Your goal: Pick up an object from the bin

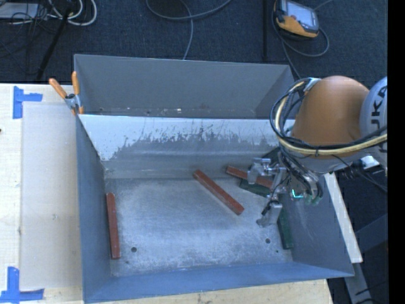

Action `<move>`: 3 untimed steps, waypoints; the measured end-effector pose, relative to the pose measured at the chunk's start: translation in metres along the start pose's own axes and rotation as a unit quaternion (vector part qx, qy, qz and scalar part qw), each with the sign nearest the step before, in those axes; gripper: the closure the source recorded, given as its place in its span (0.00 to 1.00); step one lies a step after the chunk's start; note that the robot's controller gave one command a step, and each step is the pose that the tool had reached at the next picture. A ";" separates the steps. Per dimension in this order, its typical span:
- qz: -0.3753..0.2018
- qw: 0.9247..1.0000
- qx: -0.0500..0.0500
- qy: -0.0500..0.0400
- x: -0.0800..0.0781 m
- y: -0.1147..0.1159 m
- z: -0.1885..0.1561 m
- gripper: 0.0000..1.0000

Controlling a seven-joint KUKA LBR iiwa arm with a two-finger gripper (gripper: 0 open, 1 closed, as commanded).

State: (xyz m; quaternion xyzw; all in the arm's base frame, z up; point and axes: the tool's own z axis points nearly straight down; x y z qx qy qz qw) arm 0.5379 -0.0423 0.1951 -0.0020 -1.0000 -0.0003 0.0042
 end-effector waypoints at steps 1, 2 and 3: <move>-0.022 1.000 0.000 -0.004 -0.045 0.030 0.129 0.00; -0.023 1.000 0.000 -0.006 -0.047 0.030 0.123 1.00; -0.138 0.990 0.001 -0.009 -0.057 0.040 -0.030 1.00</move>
Offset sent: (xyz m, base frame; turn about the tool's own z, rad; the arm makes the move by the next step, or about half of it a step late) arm 0.0440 0.0290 -0.1251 -0.0416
